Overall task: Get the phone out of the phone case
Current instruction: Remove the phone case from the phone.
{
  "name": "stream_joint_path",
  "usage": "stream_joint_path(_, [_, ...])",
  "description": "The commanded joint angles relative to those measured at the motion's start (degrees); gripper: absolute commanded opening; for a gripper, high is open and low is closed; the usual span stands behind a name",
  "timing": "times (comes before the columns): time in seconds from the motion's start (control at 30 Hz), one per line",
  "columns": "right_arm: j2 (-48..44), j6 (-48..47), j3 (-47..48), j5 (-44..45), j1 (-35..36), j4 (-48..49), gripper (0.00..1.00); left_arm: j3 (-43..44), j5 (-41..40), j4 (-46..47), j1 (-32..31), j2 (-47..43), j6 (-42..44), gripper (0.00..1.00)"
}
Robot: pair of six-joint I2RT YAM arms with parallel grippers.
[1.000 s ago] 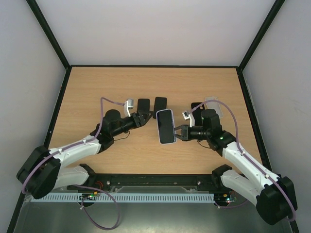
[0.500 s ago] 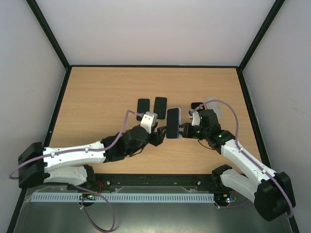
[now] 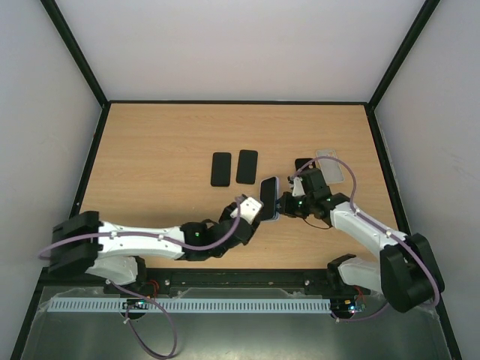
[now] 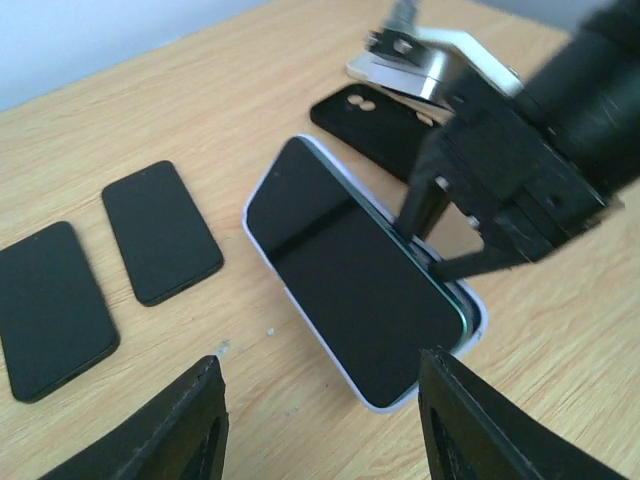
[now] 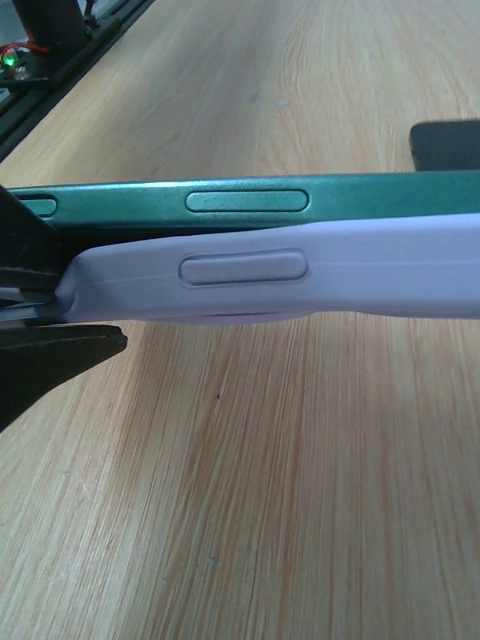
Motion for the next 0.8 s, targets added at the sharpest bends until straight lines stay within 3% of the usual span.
stream_joint_path(0.0, [2.47,0.61,3.07,0.27,-0.55,0.3,0.02,3.82,-2.24,0.84,-2.02,6.24,7.02,0.51])
stream_joint_path(0.37, [8.41,-0.71,3.03,5.55,-0.83,-0.67,0.02,8.94,-3.76,3.6,-4.07,18.35,10.48,0.43])
stream_joint_path(0.77, [15.11,-1.81,5.56,7.15,-0.83,-1.95,0.02,8.92,-3.91,4.08,-4.37,21.45,11.73,0.44])
